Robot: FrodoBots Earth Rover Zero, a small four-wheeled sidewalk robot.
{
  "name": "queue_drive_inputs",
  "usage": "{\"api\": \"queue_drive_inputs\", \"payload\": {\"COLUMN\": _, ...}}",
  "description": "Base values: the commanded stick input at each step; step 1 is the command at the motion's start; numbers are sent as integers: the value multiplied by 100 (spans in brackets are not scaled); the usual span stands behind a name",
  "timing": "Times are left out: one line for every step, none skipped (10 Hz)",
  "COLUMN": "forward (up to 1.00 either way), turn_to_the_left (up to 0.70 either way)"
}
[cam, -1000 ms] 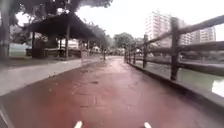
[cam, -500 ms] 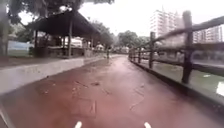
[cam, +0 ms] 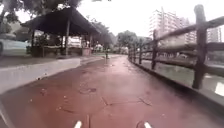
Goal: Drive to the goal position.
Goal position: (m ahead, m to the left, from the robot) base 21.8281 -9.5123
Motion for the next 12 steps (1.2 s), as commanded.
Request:
{"api": "queue_drive_inputs", "payload": {"forward": 50, "turn_to_the_left": 0}}
{"api": "queue_drive_inputs", "payload": {"forward": 50, "turn_to_the_left": 0}}
{"api": "queue_drive_inputs", "payload": {"forward": 50, "turn_to_the_left": 0}}
{"api": "queue_drive_inputs", "payload": {"forward": 50, "turn_to_the_left": 0}}
{"api": "queue_drive_inputs", "payload": {"forward": 50, "turn_to_the_left": 0}}
{"api": "queue_drive_inputs", "payload": {"forward": 50, "turn_to_the_left": 0}}
{"api": "queue_drive_inputs", "payload": {"forward": 50, "turn_to_the_left": 0}}
{"api": "queue_drive_inputs", "payload": {"forward": 50, "turn_to_the_left": 0}}
{"api": "queue_drive_inputs", "payload": {"forward": 50, "turn_to_the_left": 0}}
{"api": "queue_drive_inputs", "payload": {"forward": 50, "turn_to_the_left": 0}}
{"api": "queue_drive_inputs", "payload": {"forward": 50, "turn_to_the_left": 0}}
{"api": "queue_drive_inputs", "payload": {"forward": 50, "turn_to_the_left": 0}}
